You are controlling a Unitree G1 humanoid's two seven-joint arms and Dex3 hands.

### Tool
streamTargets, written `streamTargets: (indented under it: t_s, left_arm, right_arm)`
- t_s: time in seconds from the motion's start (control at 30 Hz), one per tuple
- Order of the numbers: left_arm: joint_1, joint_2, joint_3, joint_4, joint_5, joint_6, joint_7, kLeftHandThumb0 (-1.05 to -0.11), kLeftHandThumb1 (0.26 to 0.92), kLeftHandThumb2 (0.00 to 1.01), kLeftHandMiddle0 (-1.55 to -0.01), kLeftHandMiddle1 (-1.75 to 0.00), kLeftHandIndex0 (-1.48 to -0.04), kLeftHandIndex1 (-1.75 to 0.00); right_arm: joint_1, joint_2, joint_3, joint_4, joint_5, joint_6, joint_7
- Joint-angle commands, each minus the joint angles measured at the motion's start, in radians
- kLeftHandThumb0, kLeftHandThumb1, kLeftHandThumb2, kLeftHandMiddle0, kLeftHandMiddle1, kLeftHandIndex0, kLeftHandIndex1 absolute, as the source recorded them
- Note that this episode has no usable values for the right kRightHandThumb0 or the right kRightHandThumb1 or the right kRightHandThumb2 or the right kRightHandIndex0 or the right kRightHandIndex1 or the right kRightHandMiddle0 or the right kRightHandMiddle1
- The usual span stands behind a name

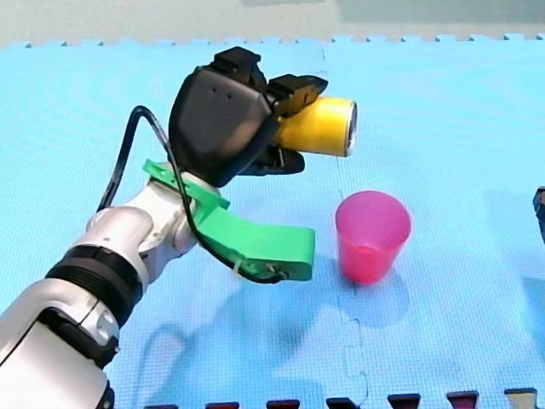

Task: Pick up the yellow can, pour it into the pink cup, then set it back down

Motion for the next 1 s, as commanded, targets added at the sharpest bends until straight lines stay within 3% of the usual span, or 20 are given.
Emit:
streamTargets:
  t_s: [0.0, 0.27, 0.37, 0.6, 0.7, 0.97]
  left_arm:
    - [-0.010, 0.001, -0.001, 0.001, -0.005, 0.003, 0.007, -0.370, 0.820, 0.00, -0.96, -1.36, -1.27, 0.00]
    - [0.001, -0.004, 0.009, -0.001, -0.024, -0.001, 0.007, -0.371, 0.821, 0.00, -0.95, -1.37, -1.27, 0.00]
    - [0.030, -0.013, 0.033, -0.007, -0.064, -0.012, -0.001, -0.373, 0.821, 0.00, -0.95, -1.37, -1.27, 0.00]
    - [0.082, -0.039, 0.085, 0.038, -0.146, -0.079, 0.040, -0.419, 0.809, 0.00, -1.22, -0.37, -1.22, 0.00]
    - [0.100, -0.060, 0.111, 0.064, -0.180, -0.107, 0.066, -0.406, 0.798, 0.00, -1.27, -0.20, -1.22, 0.00]
    - [0.125, -0.086, 0.157, 0.099, -0.246, -0.185, 0.047, -0.390, 0.788, 0.00, -1.30, -0.13, -1.22, 0.00]
  right_arm:
    - [-0.002, -0.005, -0.002, 0.001, 0.001, 0.000, -0.003]
    - [-0.001, -0.006, -0.003, 0.001, 0.002, 0.000, -0.001]
    - [0.001, -0.007, -0.003, 0.001, 0.002, -0.001, -0.001]
    - [0.004, -0.009, -0.005, -0.002, 0.005, -0.003, 0.005]
    - [0.004, -0.010, -0.006, -0.001, 0.006, -0.002, 0.006]
    - [-0.001, -0.013, -0.011, 0.001, 0.013, 0.007, 0.023]
